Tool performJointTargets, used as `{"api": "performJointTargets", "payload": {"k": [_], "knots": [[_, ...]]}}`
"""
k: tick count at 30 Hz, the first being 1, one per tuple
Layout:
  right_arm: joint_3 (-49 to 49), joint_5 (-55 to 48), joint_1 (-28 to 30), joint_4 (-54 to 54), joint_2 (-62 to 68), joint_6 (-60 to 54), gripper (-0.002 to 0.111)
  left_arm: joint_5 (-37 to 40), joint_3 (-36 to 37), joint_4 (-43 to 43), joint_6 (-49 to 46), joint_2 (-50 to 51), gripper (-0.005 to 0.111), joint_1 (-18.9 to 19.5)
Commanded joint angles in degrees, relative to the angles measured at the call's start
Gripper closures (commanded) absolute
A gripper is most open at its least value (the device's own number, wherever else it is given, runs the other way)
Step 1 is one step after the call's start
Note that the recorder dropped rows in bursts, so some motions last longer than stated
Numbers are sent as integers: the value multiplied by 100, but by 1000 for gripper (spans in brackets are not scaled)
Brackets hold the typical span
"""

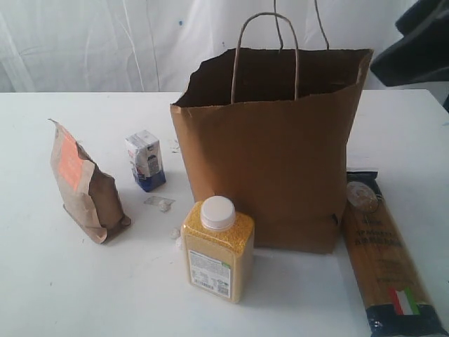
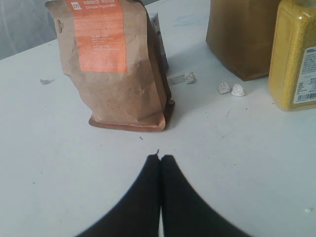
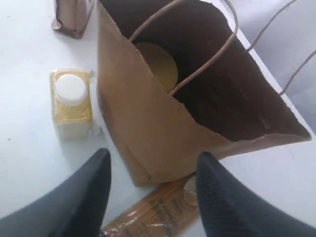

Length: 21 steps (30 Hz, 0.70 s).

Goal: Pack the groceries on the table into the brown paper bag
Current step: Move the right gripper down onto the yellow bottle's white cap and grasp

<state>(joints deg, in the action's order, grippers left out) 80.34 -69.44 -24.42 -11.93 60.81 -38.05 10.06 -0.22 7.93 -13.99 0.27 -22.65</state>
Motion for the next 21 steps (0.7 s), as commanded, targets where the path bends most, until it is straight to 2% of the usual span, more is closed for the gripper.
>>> {"api": "performJointTargets", "payload": {"k": [1,5,8,12,16,21], "knots": [[-453,-53,-248,-790,-210,88,58,-1,22,28,20,-27,107,22],[-988,-53,-505,-991,-161,88,56,-1,22,28,20,-27,107,22],[-1443,-38,-696,-1007,-63,135,48,-1,22,28,20,-27,107,22],[-1944,645,-1035,-1005,133,25,39,-1,22,28,20,-27,107,22],[-2059,984,-1440,-1010,517,-123,39,-1,22,28,20,-27,107,22],[-2059,1399,-1618,-1020,1153,-353,39,-1,22,28,20,-27,107,22]]}}
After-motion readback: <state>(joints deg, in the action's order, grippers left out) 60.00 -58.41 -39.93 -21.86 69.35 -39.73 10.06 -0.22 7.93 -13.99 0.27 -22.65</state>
